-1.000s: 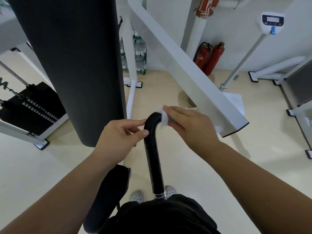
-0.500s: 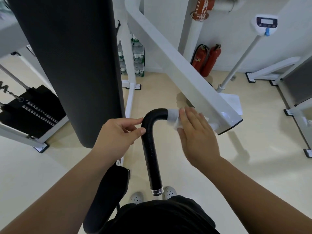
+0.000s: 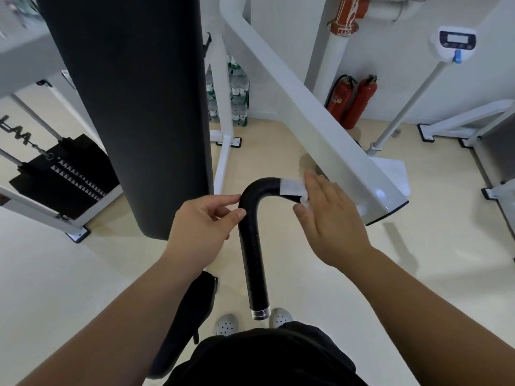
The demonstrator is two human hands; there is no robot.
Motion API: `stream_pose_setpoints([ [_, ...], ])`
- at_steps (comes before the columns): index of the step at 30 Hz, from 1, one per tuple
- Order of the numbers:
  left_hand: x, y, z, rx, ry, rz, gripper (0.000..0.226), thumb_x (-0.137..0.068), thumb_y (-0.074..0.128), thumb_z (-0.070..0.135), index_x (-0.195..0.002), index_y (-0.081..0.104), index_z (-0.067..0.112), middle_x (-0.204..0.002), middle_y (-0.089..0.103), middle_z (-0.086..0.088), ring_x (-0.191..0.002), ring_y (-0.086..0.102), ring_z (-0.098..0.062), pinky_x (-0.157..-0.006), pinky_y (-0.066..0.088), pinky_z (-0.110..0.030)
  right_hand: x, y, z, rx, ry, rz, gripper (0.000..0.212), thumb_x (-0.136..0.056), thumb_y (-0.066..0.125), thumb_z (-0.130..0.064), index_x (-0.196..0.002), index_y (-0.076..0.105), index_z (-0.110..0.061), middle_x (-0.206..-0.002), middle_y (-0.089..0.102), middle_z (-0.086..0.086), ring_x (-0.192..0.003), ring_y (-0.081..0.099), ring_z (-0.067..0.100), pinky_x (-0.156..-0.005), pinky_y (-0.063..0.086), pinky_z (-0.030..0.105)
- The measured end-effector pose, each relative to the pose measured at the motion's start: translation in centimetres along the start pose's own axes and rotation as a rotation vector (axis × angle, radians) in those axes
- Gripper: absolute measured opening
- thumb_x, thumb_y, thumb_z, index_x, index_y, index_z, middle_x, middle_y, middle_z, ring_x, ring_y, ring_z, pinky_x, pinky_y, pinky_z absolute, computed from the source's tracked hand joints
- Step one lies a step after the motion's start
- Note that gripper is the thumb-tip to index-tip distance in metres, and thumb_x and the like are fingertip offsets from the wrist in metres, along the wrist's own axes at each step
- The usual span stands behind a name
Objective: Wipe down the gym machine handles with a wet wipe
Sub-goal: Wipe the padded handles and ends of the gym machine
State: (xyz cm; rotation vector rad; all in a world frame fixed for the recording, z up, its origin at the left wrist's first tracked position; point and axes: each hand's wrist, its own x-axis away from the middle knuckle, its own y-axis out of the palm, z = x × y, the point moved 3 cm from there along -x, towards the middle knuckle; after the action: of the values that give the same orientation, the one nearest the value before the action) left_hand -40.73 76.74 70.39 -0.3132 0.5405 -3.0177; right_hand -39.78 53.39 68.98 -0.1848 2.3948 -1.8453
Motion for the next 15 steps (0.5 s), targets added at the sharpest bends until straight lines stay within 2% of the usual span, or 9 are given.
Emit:
stream_pose_setpoints([
  [2,0.0,0.1,-0.1,0.011,-0.011,0.009,0.023,-0.084,0.077,0.023,-0.103,0.075,0.036,-0.075,0.074,-0.001,-0.053,0.06,-0.012,-0.072,0.059,-0.035,-0.4,-0.3,-1.0,0.016,-0.015,-0.014,0.087,-0.093,0.002,-0.07,-0.157,0.013,-0.013,-0.163,0.024,0.011,-0.151,0.019,0.025,-0.124,0.011,0.045],
  [5,0.0,0.2,-0.2,0.044,-0.035,0.019,0.017,-0.083,0.078,0.022,-0.098,0.076,0.031,-0.073,0.074,-0.003,-0.053,0.061,-0.015,-0.071,0.058,-0.04,-0.8,-0.4,-5.0,0.064,-0.19,-0.042,0.084,-0.092,0.006,-0.073,-0.159,0.001,-0.022,-0.166,0.008,0.016,-0.154,0.005,0.029,-0.124,0.003,0.048],
  [8,0.6,0.3,0.0,0.066,-0.042,0.024,0.004,-0.085,0.076,0.023,-0.087,0.076,0.027,-0.074,0.074,-0.003,-0.064,0.07,-0.025,-0.073,0.06,-0.044,-0.9,0.0,-7.6,0.114,-0.34,-0.064,0.081,-0.092,0.007,-0.073,-0.158,0.001,-0.026,-0.167,-0.001,0.015,-0.154,-0.005,0.031,-0.124,0.0,0.05],
  [10,1.3,0.5,0.3,0.047,-0.029,0.048,0.007,-0.09,0.07,0.024,-0.088,0.076,0.027,-0.077,0.074,0.0,-0.068,0.07,-0.021,-0.07,0.059,-0.037,-0.7,0.0,-7.1,0.144,-0.428,-0.065,0.079,-0.094,0.013,-0.072,-0.159,0.003,-0.026,-0.167,-0.001,0.013,-0.154,-0.006,0.029,-0.124,0.002,0.049],
  [12,2.0,0.8,0.2,0.062,-0.043,0.073,0.012,-0.094,0.064,0.023,-0.093,0.075,0.027,-0.077,0.072,0.004,-0.062,0.066,-0.012,-0.063,0.053,-0.029,-0.4,-0.1,-5.2,0.156,-0.476,-0.076,0.08,-0.095,0.017,-0.071,-0.159,0.001,-0.025,-0.167,-0.002,0.01,-0.154,-0.007,0.026,-0.125,0.003,0.048],
  [15,2.8,1.2,-0.3,0.102,-0.105,0.1,0.018,-0.095,0.061,0.019,-0.102,0.075,0.028,-0.078,0.073,0.007,-0.06,0.062,-0.006,-0.064,0.047,-0.026,-0.6,-0.6,-2.5,0.143,-0.404,-0.099,0.081,-0.094,0.016,-0.072,-0.158,-0.004,-0.026,-0.167,0.001,0.009,-0.154,0.0,0.025,-0.124,0.009,0.048],
])
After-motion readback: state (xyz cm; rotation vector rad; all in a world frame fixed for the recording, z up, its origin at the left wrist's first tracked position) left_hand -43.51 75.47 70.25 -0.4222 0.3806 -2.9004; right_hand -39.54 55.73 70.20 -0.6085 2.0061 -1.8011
